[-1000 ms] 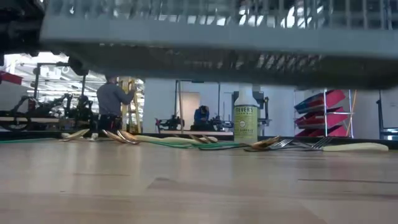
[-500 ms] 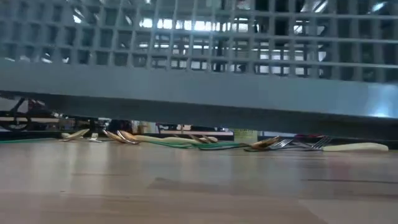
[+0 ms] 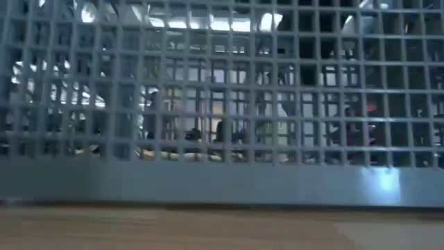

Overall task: Sort silverware
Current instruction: Adjust the gray cutlery rack from a lying position to a standing position

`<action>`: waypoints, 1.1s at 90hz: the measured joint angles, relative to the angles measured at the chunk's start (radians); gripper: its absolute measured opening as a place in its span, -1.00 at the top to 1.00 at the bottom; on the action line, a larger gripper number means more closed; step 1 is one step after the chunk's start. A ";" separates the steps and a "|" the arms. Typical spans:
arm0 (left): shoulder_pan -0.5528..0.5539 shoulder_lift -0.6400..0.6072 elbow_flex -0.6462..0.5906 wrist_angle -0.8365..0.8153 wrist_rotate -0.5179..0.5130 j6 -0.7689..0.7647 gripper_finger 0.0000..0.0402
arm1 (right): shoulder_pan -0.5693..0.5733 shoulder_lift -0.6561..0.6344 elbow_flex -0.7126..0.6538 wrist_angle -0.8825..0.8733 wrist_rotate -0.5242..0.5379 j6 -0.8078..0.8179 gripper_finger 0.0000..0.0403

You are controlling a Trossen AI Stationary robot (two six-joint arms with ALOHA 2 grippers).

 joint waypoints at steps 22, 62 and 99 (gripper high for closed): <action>0.000 0.000 0.000 -0.001 -0.002 0.000 1.00 | 0.000 0.005 0.001 0.002 -0.009 -0.002 1.00; 0.000 0.000 0.000 -0.001 -0.003 0.000 1.00 | 0.001 0.009 0.001 0.016 -0.031 0.038 0.70; 0.000 0.000 -0.001 -0.003 -0.003 0.000 1.00 | 0.000 0.009 0.091 -0.009 -0.024 0.015 0.30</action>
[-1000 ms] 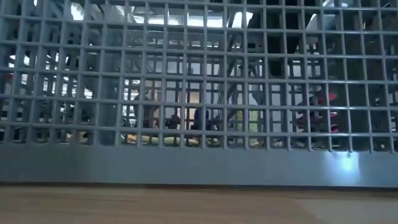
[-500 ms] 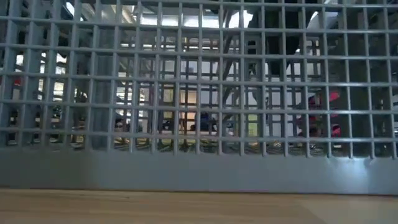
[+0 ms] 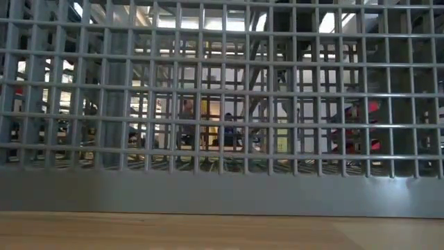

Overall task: Sort silverware
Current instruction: Adjust the gray cutlery rack from a lying position to a standing position, then put the middle top green spoon into the gray cutlery rack

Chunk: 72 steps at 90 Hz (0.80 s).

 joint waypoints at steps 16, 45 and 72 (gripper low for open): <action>0.000 0.000 0.000 -0.012 0.000 0.006 1.00 | 0.000 0.000 0.053 -0.024 0.000 -0.031 0.18; 0.000 0.000 0.000 -0.073 -0.032 0.031 1.00 | 0.015 -0.060 0.201 -0.084 0.076 -0.140 0.12; 0.000 0.000 0.000 -0.082 -0.032 0.053 1.00 | -0.029 -0.147 0.156 -0.067 0.433 -0.348 0.12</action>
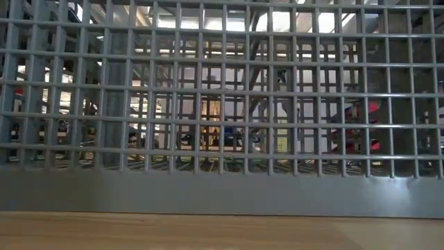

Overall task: Sort silverware
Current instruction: Put the middle top green spoon into the gray cutlery rack

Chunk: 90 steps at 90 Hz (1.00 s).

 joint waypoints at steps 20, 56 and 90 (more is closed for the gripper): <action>0.000 0.000 0.000 0.008 -0.096 -0.024 1.00 | -0.169 -0.063 -0.255 0.147 -0.125 -0.089 0.12; 0.105 0.136 0.000 0.028 -0.197 0.114 1.00 | -0.485 -0.226 -0.684 0.528 -0.266 -0.206 0.12; 0.252 0.488 0.012 0.273 -0.113 0.301 1.00 | -0.623 -0.129 -0.782 0.689 -0.387 -0.314 0.12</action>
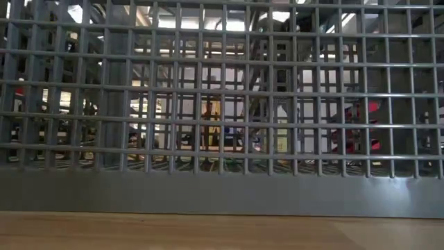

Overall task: Sort silverware
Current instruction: Put the middle top green spoon into the gray cutlery rack

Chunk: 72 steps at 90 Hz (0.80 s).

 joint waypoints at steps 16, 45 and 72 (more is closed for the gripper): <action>0.031 0.145 0.002 0.088 -0.012 0.136 1.00 | 0.004 0.055 0.000 -0.001 0.023 -0.042 0.12; 0.088 0.289 0.004 0.248 -0.012 0.207 1.00 | 0.011 0.113 0.000 0.016 0.049 -0.064 0.13; 0.097 0.299 0.004 0.249 -0.012 0.204 1.00 | 0.010 0.155 0.000 -0.018 0.063 -0.082 0.44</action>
